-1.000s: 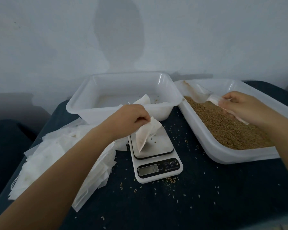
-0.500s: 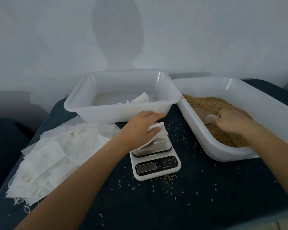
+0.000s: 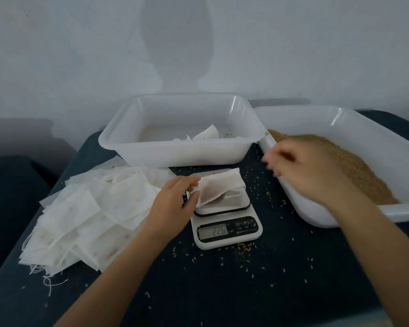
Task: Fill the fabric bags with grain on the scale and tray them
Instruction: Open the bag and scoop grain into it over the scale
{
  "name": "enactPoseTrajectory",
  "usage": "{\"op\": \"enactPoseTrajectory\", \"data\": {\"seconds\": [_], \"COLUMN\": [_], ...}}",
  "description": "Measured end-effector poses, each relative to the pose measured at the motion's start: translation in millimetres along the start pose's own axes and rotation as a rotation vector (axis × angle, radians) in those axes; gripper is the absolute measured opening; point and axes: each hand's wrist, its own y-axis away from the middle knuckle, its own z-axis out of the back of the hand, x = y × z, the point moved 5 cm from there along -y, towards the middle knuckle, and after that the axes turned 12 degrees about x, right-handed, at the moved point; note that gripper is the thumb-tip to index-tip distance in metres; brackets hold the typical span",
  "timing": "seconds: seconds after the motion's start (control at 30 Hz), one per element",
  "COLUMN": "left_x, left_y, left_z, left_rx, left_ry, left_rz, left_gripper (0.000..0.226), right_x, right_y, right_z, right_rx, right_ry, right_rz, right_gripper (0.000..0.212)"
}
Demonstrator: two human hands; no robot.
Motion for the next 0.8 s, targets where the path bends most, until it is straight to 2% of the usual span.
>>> {"op": "enactPoseTrajectory", "data": {"seconds": [0.07,0.13,0.23,0.3,0.47,0.67,0.8], "left_x": [-0.7,-0.8,-0.6,-1.1,-0.6,-3.1,-5.6], "left_y": [5.8,11.3,16.1,17.5,16.5,15.4,17.2], "left_z": [-3.1,-4.7,-4.7,-3.4,-2.8,-4.2,-1.6], "left_rx": [-0.025,-0.062,-0.111,-0.129,-0.139,-0.135,-0.132], "left_ry": [0.036,0.057,0.050,0.038,0.046,0.068,0.058], "left_rz": [0.012,0.018,0.019,0.004,-0.013,-0.007,-0.036], "left_gripper": [0.026,0.024,0.024,0.023,0.022,0.021,0.021], "right_x": [2.8,-6.6,-28.7,-39.7,-46.3,-43.8,-42.8], "right_y": [-5.7,-15.3,-25.2,-29.0,-35.1,-44.3,-49.0], "right_z": [-33.7,-58.9,-77.9,-80.8,-81.2,-81.9,-80.2], "right_rx": [0.105,0.124,0.119,0.098,0.136,0.221,0.230], "right_ry": [0.055,0.067,0.028,-0.019,-0.016,-0.054,-0.078], "right_rz": [0.006,-0.021,-0.145,-0.203,-0.227,-0.276,-0.284], "right_gripper": [0.014,0.013,0.039,0.046,0.025,0.041,0.039]}}
